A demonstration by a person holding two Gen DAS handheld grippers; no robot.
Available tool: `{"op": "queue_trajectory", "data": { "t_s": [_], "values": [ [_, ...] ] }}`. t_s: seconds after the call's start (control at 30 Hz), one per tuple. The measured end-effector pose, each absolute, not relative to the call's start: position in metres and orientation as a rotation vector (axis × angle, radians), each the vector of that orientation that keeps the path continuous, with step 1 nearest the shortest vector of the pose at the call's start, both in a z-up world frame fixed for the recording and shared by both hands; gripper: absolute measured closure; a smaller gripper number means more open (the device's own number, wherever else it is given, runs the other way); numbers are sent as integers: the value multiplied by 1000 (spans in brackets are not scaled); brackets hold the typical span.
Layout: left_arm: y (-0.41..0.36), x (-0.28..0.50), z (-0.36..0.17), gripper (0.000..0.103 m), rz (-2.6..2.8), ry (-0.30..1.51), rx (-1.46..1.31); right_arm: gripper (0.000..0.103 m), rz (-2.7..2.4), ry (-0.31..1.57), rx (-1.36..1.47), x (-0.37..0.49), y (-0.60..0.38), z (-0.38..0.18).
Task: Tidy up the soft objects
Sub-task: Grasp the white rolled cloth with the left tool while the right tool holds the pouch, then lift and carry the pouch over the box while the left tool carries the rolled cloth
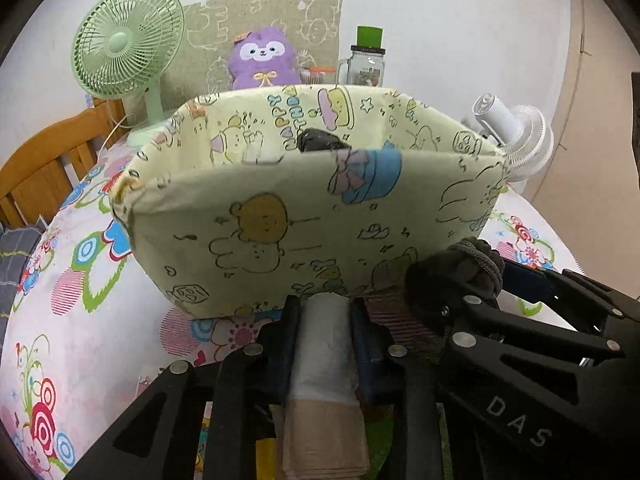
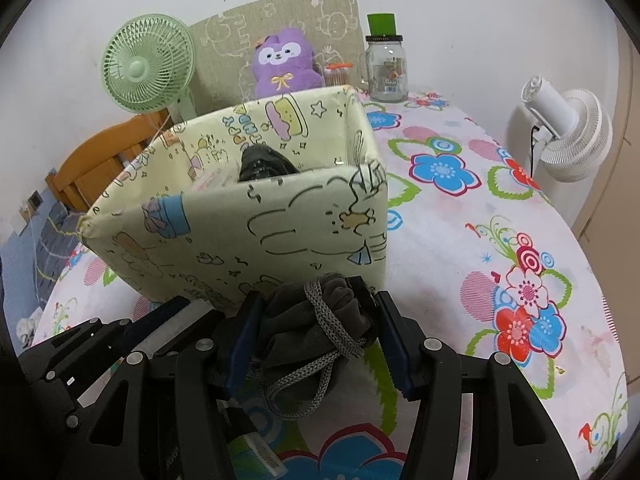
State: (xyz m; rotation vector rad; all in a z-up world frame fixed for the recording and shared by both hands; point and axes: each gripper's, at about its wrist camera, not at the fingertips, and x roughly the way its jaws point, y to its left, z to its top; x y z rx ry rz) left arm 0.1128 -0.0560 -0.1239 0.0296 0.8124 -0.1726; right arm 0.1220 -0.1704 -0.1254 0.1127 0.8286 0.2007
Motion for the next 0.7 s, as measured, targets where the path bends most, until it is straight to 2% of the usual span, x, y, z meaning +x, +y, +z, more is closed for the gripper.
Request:
{"op": "queue_trajectory", "data": {
  "t_s": [0.7],
  "values": [
    [-55, 90, -79, 79, -163, 720, 26, 44, 217, 728, 98, 94, -170, -77]
  ]
}}
